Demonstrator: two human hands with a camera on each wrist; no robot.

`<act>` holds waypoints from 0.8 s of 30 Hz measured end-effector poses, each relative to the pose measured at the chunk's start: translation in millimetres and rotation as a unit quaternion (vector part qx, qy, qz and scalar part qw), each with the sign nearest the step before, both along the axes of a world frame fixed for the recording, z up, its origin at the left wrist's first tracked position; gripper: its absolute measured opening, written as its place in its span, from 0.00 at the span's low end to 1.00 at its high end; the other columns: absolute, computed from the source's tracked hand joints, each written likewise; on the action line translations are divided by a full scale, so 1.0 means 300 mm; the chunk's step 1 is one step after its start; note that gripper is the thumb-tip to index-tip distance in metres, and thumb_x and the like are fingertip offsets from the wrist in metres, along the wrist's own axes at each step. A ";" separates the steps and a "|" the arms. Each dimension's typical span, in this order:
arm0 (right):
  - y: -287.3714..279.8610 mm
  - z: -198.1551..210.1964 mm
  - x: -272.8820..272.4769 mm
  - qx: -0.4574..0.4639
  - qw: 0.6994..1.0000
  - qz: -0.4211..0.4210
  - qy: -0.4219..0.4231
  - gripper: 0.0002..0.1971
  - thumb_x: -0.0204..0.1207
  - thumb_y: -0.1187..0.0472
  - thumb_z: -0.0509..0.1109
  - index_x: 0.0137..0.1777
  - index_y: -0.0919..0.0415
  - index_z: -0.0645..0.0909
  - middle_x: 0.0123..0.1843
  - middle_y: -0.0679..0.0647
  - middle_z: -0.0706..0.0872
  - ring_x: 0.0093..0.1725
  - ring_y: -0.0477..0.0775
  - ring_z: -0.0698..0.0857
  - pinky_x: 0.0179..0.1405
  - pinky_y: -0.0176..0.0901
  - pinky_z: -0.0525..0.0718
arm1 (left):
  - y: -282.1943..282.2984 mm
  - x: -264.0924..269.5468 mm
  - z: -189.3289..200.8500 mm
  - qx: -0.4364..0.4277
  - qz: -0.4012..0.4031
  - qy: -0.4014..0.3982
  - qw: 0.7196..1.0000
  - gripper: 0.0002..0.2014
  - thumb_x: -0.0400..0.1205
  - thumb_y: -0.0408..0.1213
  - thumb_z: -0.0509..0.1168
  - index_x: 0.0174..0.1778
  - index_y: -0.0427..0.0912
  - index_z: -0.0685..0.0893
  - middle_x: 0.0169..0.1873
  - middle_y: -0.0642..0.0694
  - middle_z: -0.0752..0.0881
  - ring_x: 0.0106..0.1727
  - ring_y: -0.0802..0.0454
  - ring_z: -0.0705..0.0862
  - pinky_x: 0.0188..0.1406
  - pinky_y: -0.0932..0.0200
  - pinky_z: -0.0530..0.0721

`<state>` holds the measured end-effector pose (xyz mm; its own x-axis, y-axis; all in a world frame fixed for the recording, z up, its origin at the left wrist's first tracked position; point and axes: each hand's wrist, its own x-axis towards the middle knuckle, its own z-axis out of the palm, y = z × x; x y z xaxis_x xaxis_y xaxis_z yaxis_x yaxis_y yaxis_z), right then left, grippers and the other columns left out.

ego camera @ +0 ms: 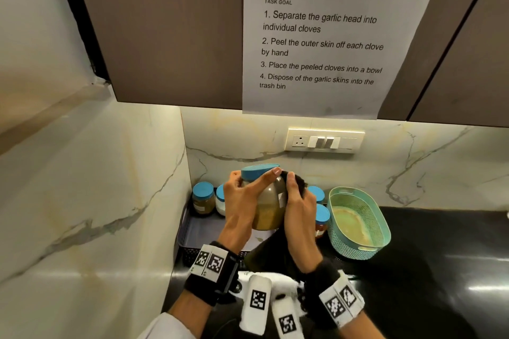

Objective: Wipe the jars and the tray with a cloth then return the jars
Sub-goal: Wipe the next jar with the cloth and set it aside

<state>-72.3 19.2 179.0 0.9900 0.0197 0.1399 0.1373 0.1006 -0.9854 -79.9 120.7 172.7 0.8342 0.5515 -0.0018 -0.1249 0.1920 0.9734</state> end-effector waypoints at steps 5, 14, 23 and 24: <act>0.003 -0.071 -0.087 -0.025 0.987 0.044 -0.154 0.21 0.91 0.53 0.62 0.81 0.56 0.78 0.79 0.46 0.82 0.79 0.40 0.80 0.71 0.35 0.83 | 0.028 0.002 0.009 -0.060 0.048 0.008 0.997 0.45 0.55 0.64 0.84 0.64 0.41 0.85 0.51 0.42 0.93 0.53 0.41 0.94 0.58 0.36 0.93; -0.003 -0.027 -0.062 -0.028 0.991 0.063 -0.115 0.18 0.92 0.55 0.62 0.77 0.54 0.82 0.67 0.45 0.91 0.66 0.34 0.87 0.61 0.31 0.86 | 0.008 -0.008 0.009 -0.036 0.054 -0.015 0.998 0.48 0.56 0.65 0.85 0.68 0.42 0.81 0.55 0.42 0.91 0.54 0.43 0.93 0.54 0.42 0.94; 0.000 -0.003 0.009 0.001 0.993 0.093 -0.069 0.19 0.90 0.45 0.63 0.78 0.44 0.83 0.60 0.66 0.89 0.64 0.73 0.86 0.66 0.74 0.85 | 0.003 -0.013 0.019 -0.077 0.048 -0.008 0.996 0.46 0.56 0.65 0.84 0.67 0.44 0.82 0.56 0.41 0.91 0.57 0.40 0.93 0.57 0.32 0.93; -0.007 -0.007 0.004 -0.007 0.991 0.106 -0.080 0.21 0.89 0.44 0.63 0.79 0.44 0.81 0.63 0.66 0.89 0.66 0.71 0.87 0.67 0.70 0.86 | 0.006 -0.012 0.027 -0.078 0.048 -0.008 0.996 0.46 0.57 0.64 0.84 0.67 0.43 0.82 0.56 0.40 0.92 0.56 0.39 0.93 0.57 0.31 0.93</act>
